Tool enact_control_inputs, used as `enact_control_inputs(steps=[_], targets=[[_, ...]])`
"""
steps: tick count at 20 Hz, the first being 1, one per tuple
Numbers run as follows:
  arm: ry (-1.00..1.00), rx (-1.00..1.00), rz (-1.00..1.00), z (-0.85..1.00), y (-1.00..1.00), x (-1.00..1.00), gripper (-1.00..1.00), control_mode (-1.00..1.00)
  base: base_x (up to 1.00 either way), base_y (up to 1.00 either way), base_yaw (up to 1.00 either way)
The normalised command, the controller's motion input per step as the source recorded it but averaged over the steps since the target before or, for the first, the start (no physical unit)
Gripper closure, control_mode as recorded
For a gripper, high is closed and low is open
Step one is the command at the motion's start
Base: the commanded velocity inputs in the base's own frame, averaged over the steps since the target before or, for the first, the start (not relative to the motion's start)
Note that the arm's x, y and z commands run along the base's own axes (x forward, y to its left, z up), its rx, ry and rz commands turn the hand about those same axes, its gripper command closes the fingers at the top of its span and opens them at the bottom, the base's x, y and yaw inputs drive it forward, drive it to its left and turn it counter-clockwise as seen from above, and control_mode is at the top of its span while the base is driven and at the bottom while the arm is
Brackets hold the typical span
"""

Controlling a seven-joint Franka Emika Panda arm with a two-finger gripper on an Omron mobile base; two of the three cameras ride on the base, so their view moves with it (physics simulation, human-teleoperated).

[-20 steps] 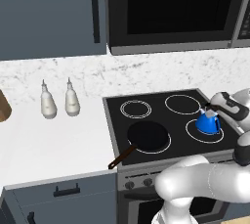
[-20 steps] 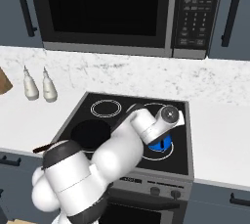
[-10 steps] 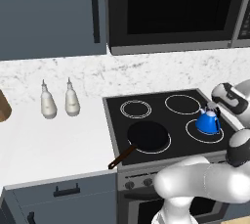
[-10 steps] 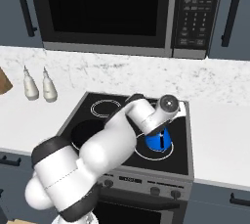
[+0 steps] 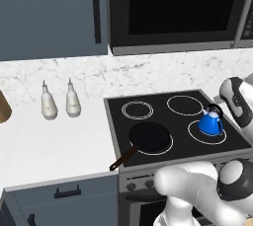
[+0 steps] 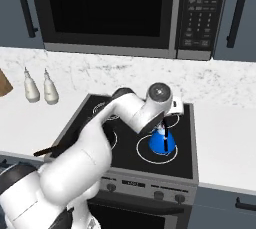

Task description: Pick the kettle from the counter and place it on a stove burner. Then turn the burner on.

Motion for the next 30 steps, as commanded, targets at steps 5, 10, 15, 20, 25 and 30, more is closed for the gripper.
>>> enact_control_inputs(steps=[5, 10, 15, 20, 25, 30], targets=[[0.00, 0.00, -0.04, 0.00, 1.00, -0.93, -1.00, -1.00, 0.00, 0.00, 0.00], [0.04, 0.00, -0.05, 0.00, 1.00, -0.12, -1.00, -1.00, 0.00, 0.00, 0.00], [0.00, -0.05, -0.14, 0.00, 0.91, 0.18, -1.00, -1.00, 0.00, 0.00, 0.00], [0.00, -0.01, -0.05, 0.00, 0.09, 0.08, -1.00, -1.00, 0.00, 0.00, 0.00], [0.00, 0.00, 0.00, 0.00, 0.00, 0.05, -1.00, -1.00, 0.00, 0.00, 0.00], [-0.13, 0.00, -0.02, 0.00, 0.00, 0.17, -1.00, -1.00, 0.00, 0.00, 0.00]])
